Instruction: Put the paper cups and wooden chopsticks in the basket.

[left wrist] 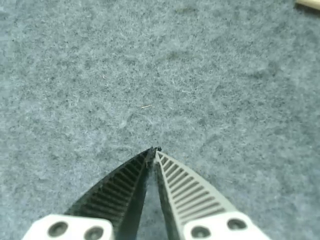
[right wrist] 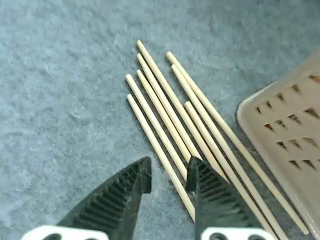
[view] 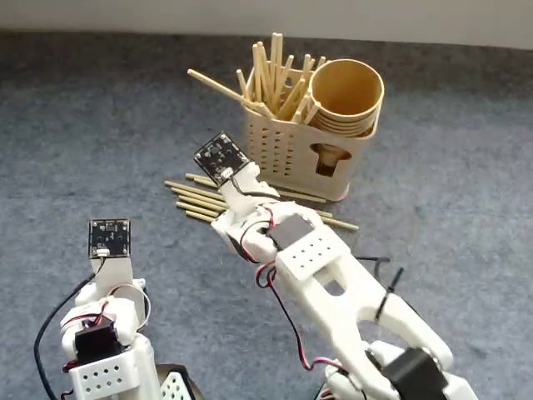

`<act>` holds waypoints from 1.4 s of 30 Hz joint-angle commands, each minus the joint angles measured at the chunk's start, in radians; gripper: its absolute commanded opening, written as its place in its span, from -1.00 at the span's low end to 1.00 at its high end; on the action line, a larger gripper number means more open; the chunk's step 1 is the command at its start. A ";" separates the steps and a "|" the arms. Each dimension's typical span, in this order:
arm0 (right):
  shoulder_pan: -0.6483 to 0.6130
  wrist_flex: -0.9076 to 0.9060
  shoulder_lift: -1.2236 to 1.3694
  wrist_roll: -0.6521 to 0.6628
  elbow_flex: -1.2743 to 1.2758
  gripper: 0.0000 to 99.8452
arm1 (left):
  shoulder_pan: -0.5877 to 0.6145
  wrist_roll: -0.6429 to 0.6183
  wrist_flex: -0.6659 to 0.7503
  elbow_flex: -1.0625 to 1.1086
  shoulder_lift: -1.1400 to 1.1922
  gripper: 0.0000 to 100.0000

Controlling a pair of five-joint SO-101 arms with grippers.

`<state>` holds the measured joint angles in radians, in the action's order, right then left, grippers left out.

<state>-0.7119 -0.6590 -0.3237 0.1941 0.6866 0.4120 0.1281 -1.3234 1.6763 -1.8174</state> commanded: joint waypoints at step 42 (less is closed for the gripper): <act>0.001 -0.094 0.407 0.295 -0.211 -0.99 | 0.005 0.003 -0.005 0.019 -0.018 -0.97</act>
<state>-0.6843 -0.7020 0.1657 0.4733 0.4810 0.4120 0.1281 -1.3234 1.6763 -1.8174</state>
